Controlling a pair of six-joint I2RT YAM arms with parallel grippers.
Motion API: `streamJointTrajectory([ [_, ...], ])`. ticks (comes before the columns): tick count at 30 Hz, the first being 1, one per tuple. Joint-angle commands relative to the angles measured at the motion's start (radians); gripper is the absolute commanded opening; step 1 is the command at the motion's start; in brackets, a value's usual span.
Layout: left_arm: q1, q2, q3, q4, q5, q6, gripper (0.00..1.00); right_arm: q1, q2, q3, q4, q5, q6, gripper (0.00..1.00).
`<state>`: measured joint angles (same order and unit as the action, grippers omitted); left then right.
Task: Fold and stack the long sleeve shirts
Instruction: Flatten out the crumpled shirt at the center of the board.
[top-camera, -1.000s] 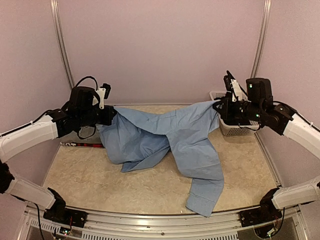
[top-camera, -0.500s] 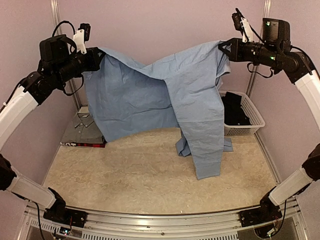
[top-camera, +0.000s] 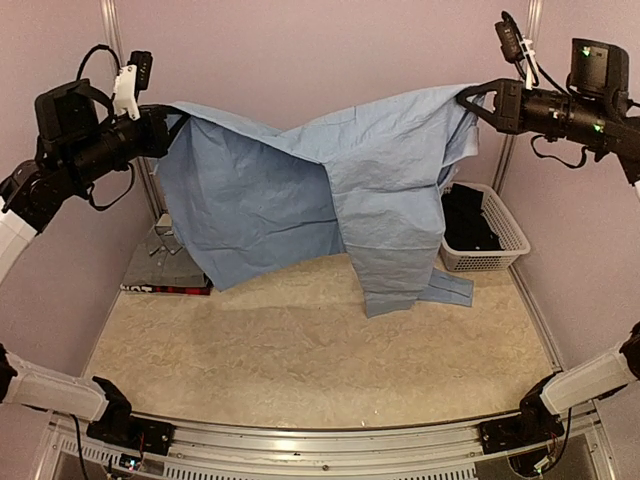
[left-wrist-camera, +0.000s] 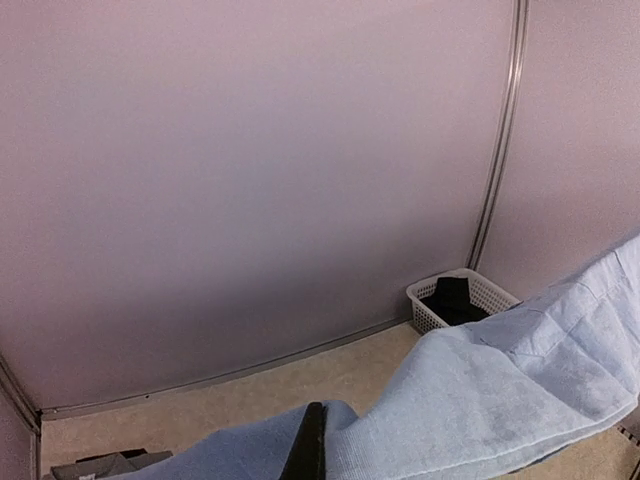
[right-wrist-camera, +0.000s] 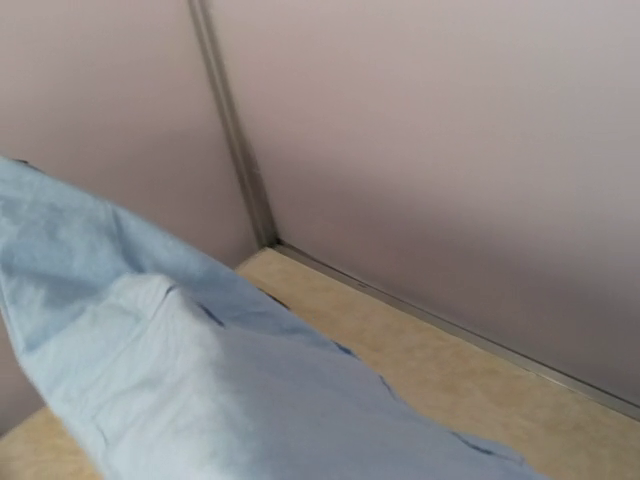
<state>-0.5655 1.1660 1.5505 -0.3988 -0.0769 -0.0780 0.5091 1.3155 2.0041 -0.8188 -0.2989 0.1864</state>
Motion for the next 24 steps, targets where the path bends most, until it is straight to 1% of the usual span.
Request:
streamJointTrajectory([
  [1,-0.026,-0.114,0.036,-0.016,0.066,-0.005,0.00,-0.007,-0.099,0.049,-0.019,-0.113,0.060,0.00],
  [6,-0.109,-0.125,0.109,-0.087,0.064,-0.009,0.00,-0.008,-0.145,0.070,-0.045,-0.205,0.114,0.00],
  [10,-0.131,-0.142,0.101,-0.059,0.112,-0.025,0.00,-0.008,-0.163,0.084,-0.048,-0.240,0.138,0.00],
  [13,-0.134,-0.155,0.100,-0.040,0.128,-0.026,0.00,-0.007,-0.169,0.111,-0.052,-0.225,0.137,0.00],
  [16,-0.134,-0.162,0.102,-0.016,0.109,-0.019,0.00,-0.008,-0.169,0.119,-0.043,-0.205,0.129,0.00],
  [21,-0.134,-0.145,0.124,-0.005,0.115,-0.013,0.00,-0.009,-0.144,0.133,-0.045,-0.215,0.124,0.00],
  [24,-0.128,-0.127,0.124,-0.004,0.095,-0.011,0.00,-0.008,-0.143,0.121,-0.052,-0.171,0.103,0.00],
])
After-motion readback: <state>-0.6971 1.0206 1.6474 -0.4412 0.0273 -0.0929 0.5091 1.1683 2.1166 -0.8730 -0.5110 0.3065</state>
